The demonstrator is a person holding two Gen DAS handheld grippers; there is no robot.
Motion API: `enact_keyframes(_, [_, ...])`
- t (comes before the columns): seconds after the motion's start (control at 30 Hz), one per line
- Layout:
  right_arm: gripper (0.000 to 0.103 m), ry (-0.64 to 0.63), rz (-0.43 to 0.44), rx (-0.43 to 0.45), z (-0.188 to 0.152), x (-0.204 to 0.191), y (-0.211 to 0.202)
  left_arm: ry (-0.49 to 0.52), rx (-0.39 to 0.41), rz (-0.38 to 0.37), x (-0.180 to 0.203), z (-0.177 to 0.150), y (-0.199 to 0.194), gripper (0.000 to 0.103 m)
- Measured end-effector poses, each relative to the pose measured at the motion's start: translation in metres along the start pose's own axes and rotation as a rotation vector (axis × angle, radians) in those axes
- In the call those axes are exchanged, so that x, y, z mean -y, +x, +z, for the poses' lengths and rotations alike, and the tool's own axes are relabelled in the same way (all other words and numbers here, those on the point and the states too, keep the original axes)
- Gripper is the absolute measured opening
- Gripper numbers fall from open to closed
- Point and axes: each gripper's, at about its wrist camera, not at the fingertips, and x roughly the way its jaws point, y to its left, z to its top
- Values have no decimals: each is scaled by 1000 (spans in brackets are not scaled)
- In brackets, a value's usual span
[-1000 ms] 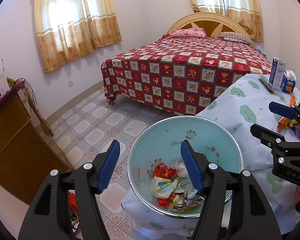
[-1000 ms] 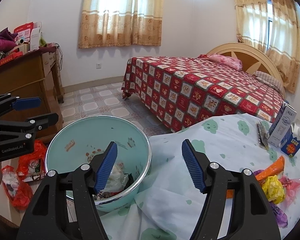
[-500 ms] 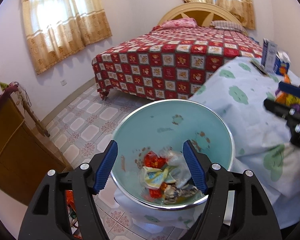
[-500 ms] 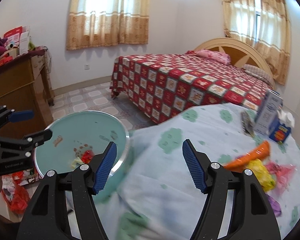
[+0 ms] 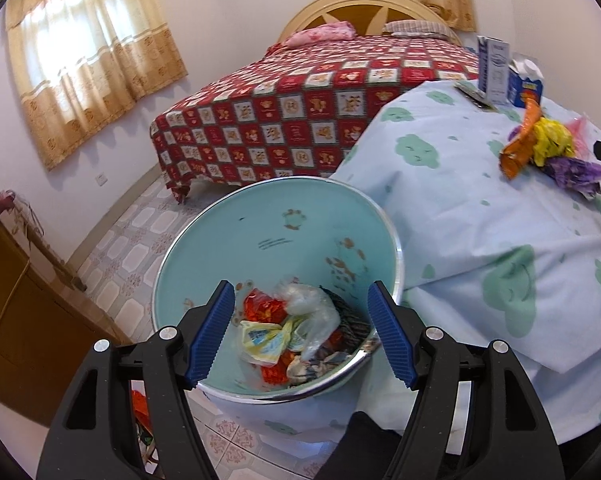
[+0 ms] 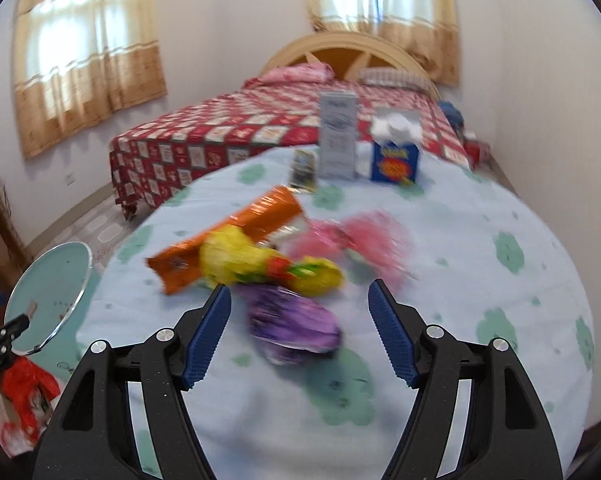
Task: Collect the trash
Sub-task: 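Move both grippers back toward the remaining trash on the table, then grasp the purple plastic bag with the right gripper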
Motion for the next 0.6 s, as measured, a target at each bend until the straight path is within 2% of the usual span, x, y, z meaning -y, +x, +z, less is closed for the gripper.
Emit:
enact_keyframes(0.2, [71,10,29,-75,-2,7,14,-2,-1,2,1,0,0,71])
enact_keyframes(0.3, [71,3,44,-142,-3,6,26,-11,-2,3,-1,1,0,72])
enact_keyframes(0.37, [61,1,60,-174,-4,5,30,-13,1,1,-2,2,-2,72])
enact_keyframes(0.4, [42,-10,69,-198,-6,4,33,-12,4,0,-3,2,-2,72])
enact_keyframes(0.47, [35,-9,81,-194,-8,3,30,-12,9,-1,-2,4,-4,72])
enact_keyframes(0.53, [22,-13,110,-183,-11,3,23,-9,14,-3,-1,7,-5,72])
enact_keyframes(0.6, [21,-28,112,-165,-13,2,16,-5,23,-9,2,11,-8,72])
